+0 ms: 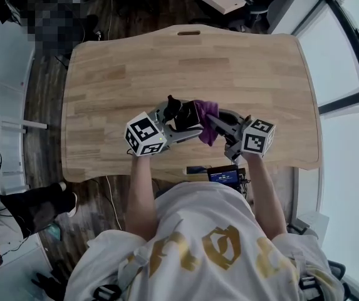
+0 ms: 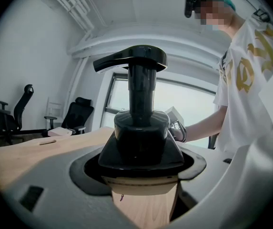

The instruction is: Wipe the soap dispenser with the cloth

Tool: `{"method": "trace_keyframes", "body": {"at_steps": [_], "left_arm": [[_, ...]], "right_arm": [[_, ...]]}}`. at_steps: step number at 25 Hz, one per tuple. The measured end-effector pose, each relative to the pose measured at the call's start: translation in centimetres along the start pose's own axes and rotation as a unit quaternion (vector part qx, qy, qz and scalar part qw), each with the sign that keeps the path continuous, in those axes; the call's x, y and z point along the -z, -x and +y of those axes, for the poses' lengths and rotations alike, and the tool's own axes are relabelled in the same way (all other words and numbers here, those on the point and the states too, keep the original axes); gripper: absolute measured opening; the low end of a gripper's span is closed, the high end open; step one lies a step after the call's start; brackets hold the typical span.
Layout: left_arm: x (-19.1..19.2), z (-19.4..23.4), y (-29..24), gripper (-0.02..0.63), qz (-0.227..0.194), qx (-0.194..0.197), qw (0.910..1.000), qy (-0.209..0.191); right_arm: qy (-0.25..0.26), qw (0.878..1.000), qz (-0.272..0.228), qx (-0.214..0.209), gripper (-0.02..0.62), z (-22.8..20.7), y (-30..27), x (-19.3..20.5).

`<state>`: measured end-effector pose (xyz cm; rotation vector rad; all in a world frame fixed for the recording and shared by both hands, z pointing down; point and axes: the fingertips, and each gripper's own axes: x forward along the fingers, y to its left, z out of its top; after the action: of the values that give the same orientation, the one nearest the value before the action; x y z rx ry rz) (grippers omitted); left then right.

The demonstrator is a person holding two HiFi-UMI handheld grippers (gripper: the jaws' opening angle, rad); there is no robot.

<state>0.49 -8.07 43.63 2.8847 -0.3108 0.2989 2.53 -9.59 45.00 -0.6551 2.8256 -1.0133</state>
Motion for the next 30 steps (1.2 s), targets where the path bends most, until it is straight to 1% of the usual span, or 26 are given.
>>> {"method": "trace_keyframes", "body": {"at_steps": [4,7,10,16,19,23,30], "left_arm": [[-0.1,0.0,0.3,0.345,-0.004,0.003,1.0,0.003],[-0.7,0.1,0.5,0.345,-0.022,0.007,0.9996,0.014],[-1.3,0.2,0.6,0.345,-0.039,0.01,0.999,0.02],[-1.8,0.5,0.8,0.345,-0.055,0.014,0.9979,0.029],[-2.2,0.4,0.8,0.345,-0.065,0.018,0.9971,0.034],[-2.0,0.4,0.6,0.345,-0.061,0.018,0.9975,0.031],[-2.0,0.8,0.8,0.345,-0.072,0.01,0.9966,0.038]], "right_arm": [[0.006,1.0,-0.001,0.022,0.049,-0.8,-0.6,-0.1],[0.01,0.999,0.004,0.044,0.049,-1.6,-0.8,0.1],[0.021,0.998,0.017,0.05,0.049,-1.7,-1.0,0.6],[0.03,0.999,0.02,0.037,0.049,-1.1,-1.3,0.8],[0.048,0.997,0.044,0.027,0.049,-0.4,-1.9,1.7],[0.076,0.994,0.082,0.016,0.049,0.7,-3.3,3.5],[0.076,0.992,0.097,-0.016,0.049,2.3,-4.1,5.3]]}}
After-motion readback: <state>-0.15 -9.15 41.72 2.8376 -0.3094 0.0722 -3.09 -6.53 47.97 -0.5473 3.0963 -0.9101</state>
